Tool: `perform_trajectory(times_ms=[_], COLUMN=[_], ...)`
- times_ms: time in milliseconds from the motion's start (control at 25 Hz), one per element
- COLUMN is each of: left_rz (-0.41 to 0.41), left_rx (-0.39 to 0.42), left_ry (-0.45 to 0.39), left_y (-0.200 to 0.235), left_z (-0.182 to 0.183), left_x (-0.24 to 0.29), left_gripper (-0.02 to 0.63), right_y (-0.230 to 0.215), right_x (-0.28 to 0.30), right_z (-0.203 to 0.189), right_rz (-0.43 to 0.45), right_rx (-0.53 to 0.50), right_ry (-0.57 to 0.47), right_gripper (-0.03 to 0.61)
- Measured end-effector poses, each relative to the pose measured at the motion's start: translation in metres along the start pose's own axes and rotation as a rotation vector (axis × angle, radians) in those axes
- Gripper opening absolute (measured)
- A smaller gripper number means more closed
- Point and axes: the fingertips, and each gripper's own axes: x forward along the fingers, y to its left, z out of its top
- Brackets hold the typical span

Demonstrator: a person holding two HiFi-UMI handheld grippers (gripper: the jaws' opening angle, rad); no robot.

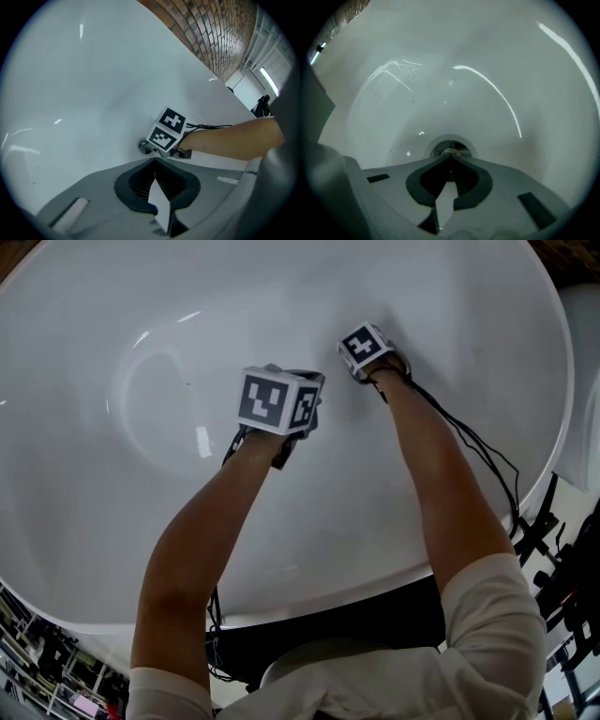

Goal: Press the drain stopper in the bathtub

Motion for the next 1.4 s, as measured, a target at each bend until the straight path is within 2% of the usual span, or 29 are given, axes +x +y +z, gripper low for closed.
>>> perform_trajectory(times_ms=[200,480,840,1400], left_rz=[0.012,0.022,0.052,0.063], left_rx=[0.003,0.022,0.027,-0.009], left_ry=[-0.011,-0.051,-0.104,-0.229], left_y=[-0.004,-0.017,-0.015,-0.036], left_z=[0.004,0.013,0.024,0.036], left_x=[-0.006,-0.025,-0.056,-0.100], left_gripper=[0.008,0.008,0.008,0.008], right_y=[-0.002,0.000,0.011,0.006], right_x=[-0.014,-0.021,-0.055,-0.126], right_z=[-0.001,-0.009,0.013,0.031], right_rz=[0.013,-0.025,-0.021,-0.090], right_rx=[-0.023,-0.062,-0.027,-0.056], right_ry=[-0.002,-0.004,-0.059,-0.157], right_gripper=[0.018,0.015,0.017,0.018])
